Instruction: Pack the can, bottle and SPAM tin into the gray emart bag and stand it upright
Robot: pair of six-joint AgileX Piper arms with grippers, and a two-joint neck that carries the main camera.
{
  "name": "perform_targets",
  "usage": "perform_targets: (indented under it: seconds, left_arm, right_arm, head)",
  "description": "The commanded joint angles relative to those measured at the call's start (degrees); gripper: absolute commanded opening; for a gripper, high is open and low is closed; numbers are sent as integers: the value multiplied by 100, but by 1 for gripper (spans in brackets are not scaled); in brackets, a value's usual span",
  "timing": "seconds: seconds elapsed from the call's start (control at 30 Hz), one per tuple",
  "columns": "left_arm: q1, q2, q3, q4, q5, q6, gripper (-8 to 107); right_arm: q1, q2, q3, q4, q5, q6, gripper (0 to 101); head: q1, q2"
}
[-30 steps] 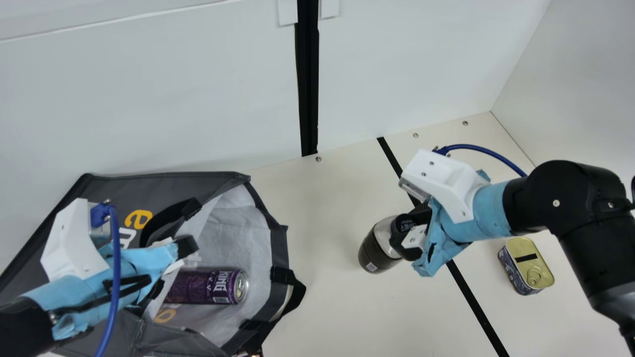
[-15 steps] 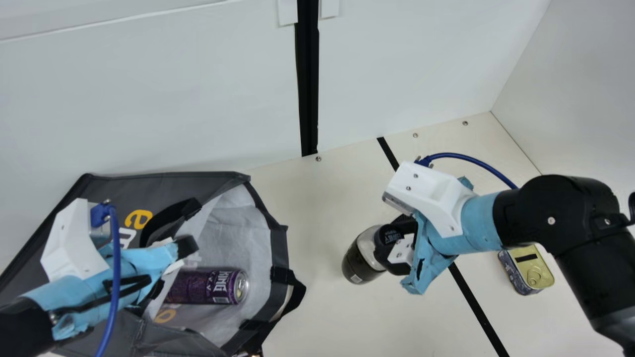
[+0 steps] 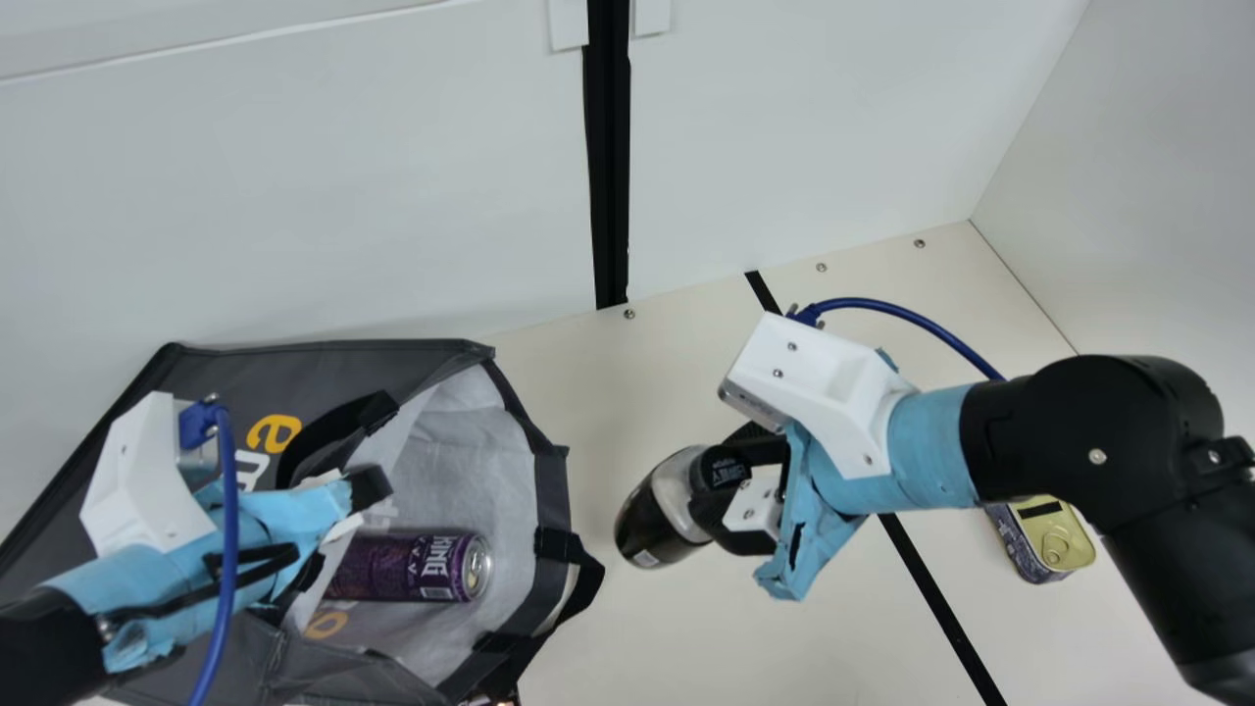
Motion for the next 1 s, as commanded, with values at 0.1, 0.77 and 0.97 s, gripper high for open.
perform_targets:
  seconds: [0.1,0.77,0.97]
  left_arm:
    - [0,0,0,0,0,0,-8]
    - [0,0,0,0,0,0,-8]
    - [0,0,0,0,0,0,-8]
  right_arm:
    - [264,-38,-110,145,-12,217,0]
    - [836,8,-676,348,-12,705,0]
    - [920,95,-782,407,-12,737,0]
  head:
    - [-130,-5]
    - [-130,-5]
    - [-130,-5]
